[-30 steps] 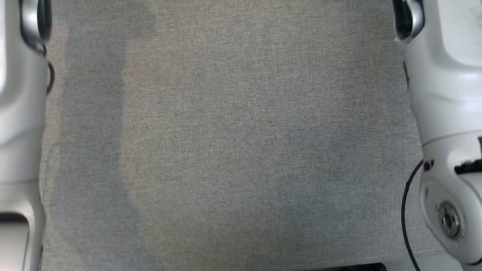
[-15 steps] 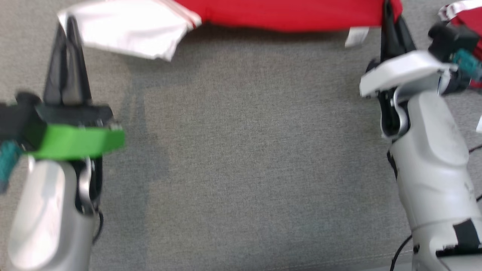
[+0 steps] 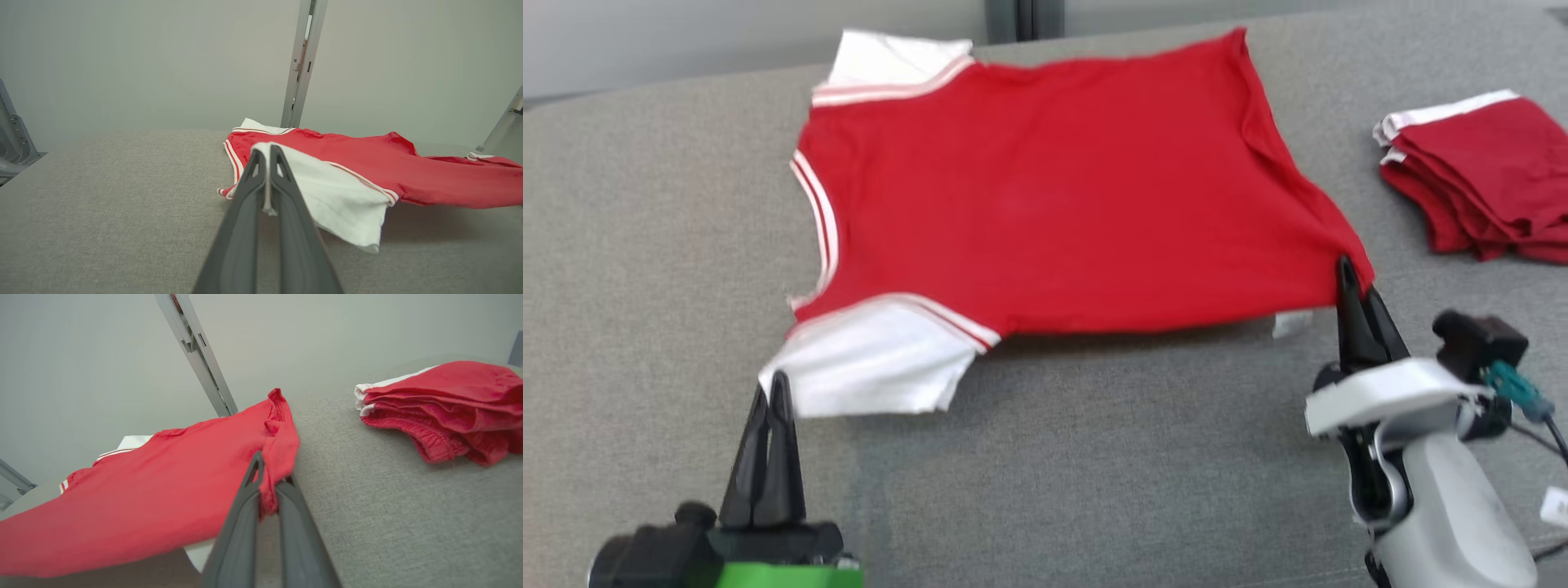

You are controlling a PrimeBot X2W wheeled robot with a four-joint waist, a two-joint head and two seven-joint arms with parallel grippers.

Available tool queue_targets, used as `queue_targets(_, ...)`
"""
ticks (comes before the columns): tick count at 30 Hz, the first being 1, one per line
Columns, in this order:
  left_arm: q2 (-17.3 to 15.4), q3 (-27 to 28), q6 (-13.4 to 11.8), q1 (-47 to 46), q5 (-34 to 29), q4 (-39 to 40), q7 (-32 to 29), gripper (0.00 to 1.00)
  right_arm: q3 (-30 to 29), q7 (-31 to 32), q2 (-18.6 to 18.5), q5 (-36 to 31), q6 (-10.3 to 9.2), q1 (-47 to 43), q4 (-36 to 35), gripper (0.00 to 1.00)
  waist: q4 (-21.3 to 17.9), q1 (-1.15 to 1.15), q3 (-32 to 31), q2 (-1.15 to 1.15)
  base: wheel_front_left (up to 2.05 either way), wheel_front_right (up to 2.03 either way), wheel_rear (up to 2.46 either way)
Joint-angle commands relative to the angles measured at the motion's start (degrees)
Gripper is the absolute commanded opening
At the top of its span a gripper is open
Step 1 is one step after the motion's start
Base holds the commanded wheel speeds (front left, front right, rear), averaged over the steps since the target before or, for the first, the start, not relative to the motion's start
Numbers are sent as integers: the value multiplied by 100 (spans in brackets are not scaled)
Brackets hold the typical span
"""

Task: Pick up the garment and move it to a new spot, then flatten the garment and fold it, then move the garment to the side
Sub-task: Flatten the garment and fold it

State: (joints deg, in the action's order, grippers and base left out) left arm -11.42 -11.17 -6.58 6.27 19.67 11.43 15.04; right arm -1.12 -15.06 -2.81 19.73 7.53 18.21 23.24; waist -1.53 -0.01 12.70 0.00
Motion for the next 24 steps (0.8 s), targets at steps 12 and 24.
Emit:
queue_targets(12,4,18,-232,1536,172,582,-61,0,54,-13,-18,252,-10,-1585,-925,0,10,1,-808,0,0,0,0)
queue_targets(24,29,-240,122,721,253,-14,-93,0,149,147,-17,403,-10,-1400,-410,0,29,1,-589,0,0,0,0)
